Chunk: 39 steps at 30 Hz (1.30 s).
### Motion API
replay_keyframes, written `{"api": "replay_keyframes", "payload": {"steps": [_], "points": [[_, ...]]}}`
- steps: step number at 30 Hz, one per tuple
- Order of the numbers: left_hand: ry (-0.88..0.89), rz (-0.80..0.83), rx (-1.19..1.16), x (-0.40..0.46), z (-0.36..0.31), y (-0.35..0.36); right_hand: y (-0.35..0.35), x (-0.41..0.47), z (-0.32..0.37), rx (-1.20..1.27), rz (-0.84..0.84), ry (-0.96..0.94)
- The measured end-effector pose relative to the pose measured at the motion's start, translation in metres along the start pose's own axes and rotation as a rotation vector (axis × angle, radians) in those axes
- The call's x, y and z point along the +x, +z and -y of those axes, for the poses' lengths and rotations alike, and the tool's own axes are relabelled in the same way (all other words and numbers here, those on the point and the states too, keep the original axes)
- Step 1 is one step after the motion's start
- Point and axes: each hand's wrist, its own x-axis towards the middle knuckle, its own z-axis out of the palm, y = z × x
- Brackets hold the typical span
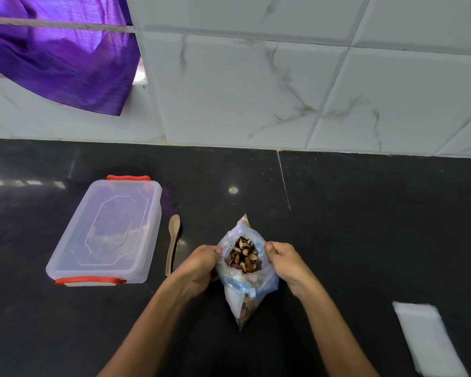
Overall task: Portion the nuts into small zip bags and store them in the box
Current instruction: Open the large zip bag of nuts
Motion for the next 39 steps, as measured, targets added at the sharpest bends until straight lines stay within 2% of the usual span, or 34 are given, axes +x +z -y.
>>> {"api": "replay_keyframes", "payload": {"steps": [3, 5, 9, 10, 14, 17, 20, 23, 25, 28, 31, 33, 36, 39], "points": [[-0.097, 0.046, -0.171, 0.001, 0.003, 0.003, 0.006, 0.001, -0.003, 0.056, 0.061, 0.087], [-0.092, 0.003, -0.143, 0.003, 0.005, 0.003, 0.006, -0.002, -0.006, 0.02, 0.065, 0.088], [-0.031, -0.236, 0.51, -0.001, 0.016, -0.009, -0.003, -0.021, -0.016, -0.36, -0.088, 0.026], [-0.049, -0.271, 0.584, -0.004, 0.019, -0.012, -0.005, -0.03, -0.019, -0.447, -0.128, 0.022], [-0.084, -0.261, 0.524, -0.021, 0.023, -0.005, 0.002, -0.047, -0.021, -0.45, -0.183, 0.069], [-0.063, -0.315, 0.479, -0.019, 0.023, 0.005, 0.013, -0.044, -0.015, -0.449, -0.305, 0.093], [-0.065, -0.301, 0.508, -0.015, 0.024, 0.008, 0.017, -0.039, -0.014, -0.491, -0.247, 0.074], [-0.013, -0.176, 0.247, -0.025, 0.029, 0.008, 0.015, -0.045, -0.014, -0.309, -0.083, 0.076], [-0.036, -0.093, -0.023, -0.034, 0.033, 0.009, 0.013, -0.05, -0.017, -0.004, 0.0, 0.141], [-0.167, -0.055, -0.359, -0.039, 0.044, 0.012, 0.015, -0.056, -0.023, 0.437, 0.077, 0.31], [-0.189, -0.007, -0.494, -0.044, 0.047, 0.018, 0.019, -0.056, -0.028, 0.553, 0.074, 0.349], [-0.163, -0.038, -0.469, -0.049, 0.044, 0.02, 0.019, -0.057, -0.029, 0.392, 0.036, 0.275], [-0.153, -0.17, -0.278, -0.053, 0.043, 0.018, 0.013, -0.063, -0.027, -0.039, -0.03, 0.185], [-0.236, -0.185, -0.2, -0.059, 0.041, 0.02, 0.013, -0.07, -0.022, -0.316, -0.057, 0.152]]}}
